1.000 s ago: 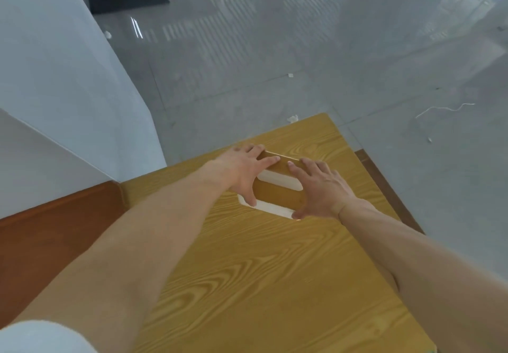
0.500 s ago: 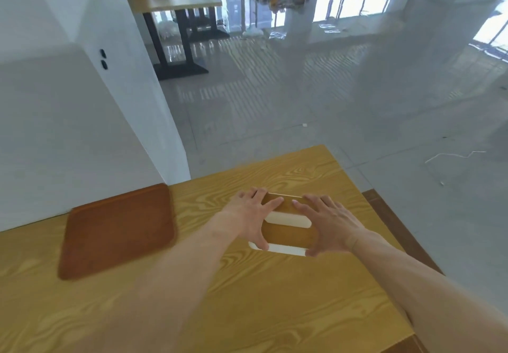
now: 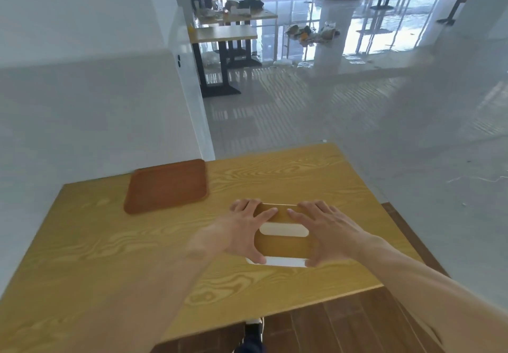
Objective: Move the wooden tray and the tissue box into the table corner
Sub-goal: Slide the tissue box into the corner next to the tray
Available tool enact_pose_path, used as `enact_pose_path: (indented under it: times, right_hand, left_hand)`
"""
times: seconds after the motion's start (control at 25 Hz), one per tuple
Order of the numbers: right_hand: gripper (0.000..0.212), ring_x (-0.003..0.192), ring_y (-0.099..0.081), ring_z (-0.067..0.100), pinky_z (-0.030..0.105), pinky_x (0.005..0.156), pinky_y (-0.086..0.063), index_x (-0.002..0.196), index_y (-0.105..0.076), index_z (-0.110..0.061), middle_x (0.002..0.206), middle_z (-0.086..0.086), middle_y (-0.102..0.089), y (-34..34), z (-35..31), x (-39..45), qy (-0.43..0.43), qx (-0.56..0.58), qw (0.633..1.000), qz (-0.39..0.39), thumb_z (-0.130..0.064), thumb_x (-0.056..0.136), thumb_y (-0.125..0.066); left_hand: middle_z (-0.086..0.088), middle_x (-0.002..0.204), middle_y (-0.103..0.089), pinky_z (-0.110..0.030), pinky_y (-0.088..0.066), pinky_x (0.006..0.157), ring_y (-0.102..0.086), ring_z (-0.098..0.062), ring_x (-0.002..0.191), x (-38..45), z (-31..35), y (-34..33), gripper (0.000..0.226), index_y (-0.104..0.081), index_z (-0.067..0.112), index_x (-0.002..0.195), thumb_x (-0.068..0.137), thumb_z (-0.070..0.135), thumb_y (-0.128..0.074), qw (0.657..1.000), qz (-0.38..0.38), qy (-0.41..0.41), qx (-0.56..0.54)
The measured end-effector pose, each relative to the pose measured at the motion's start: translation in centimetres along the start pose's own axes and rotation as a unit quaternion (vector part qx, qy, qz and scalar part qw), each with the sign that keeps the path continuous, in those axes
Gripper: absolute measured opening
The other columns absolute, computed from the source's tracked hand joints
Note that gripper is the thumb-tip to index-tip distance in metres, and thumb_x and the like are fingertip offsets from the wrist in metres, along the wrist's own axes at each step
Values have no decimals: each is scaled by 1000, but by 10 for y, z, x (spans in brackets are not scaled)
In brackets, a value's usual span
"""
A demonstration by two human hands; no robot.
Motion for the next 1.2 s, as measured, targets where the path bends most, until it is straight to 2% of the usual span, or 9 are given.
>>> enact_pose_path:
  times: [0.24,0.48,0.8,1.0,1.2]
  right_hand:
    - [122,142,-14,25,44,117,-26,156,-4,-37,162,1,-14,4,-74,5,90,-22,996,17,-74,55,-61]
    - [122,140,-17,28,45,115,-27,155,-4,-36,162,3,-18,4,-158,35,175,-49,983,27,-79,55,-57]
    - [119,140,-14,26,45,112,-29,152,-6,-39,161,2,-17,6,-313,95,274,-64,959,33,-78,52,-59]
    - [117,138,-19,28,45,107,-31,151,-9,-37,159,3,-20,2,-407,124,299,-75,951,26,-73,52,-60]
    - [118,138,-17,28,45,108,-32,152,-10,-35,158,4,-20,-5,-464,144,284,-80,955,16,-71,53,-63]
  left_hand:
    - [-2,160,-3,-54,-6,119,-4,-36,147,-97,-18,-25,121,6,43,153,62,80,-64,996,16,87,-26]
    - [-1,162,-1,-53,-5,119,0,-32,148,-184,-58,-52,121,8,45,152,62,81,-63,984,18,171,-49]
    - [-2,163,-7,-52,-11,118,-7,-33,148,-315,-143,-93,117,0,44,152,62,78,-65,960,27,270,-69]
    - [-3,162,-12,-54,-15,117,-14,-34,147,-384,-200,-125,113,-2,45,150,62,77,-66,954,34,283,-95]
    - [-4,158,-17,-54,-18,117,-19,-33,144,-415,-249,-147,113,-7,43,150,61,73,-69,959,36,262,-106]
Point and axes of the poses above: each hand's wrist, its own x-axis towards the middle knuckle, its own y-axis out of the back of the hand, z = x × y, the point moved 2 cm from there along x, towards the middle knuckle
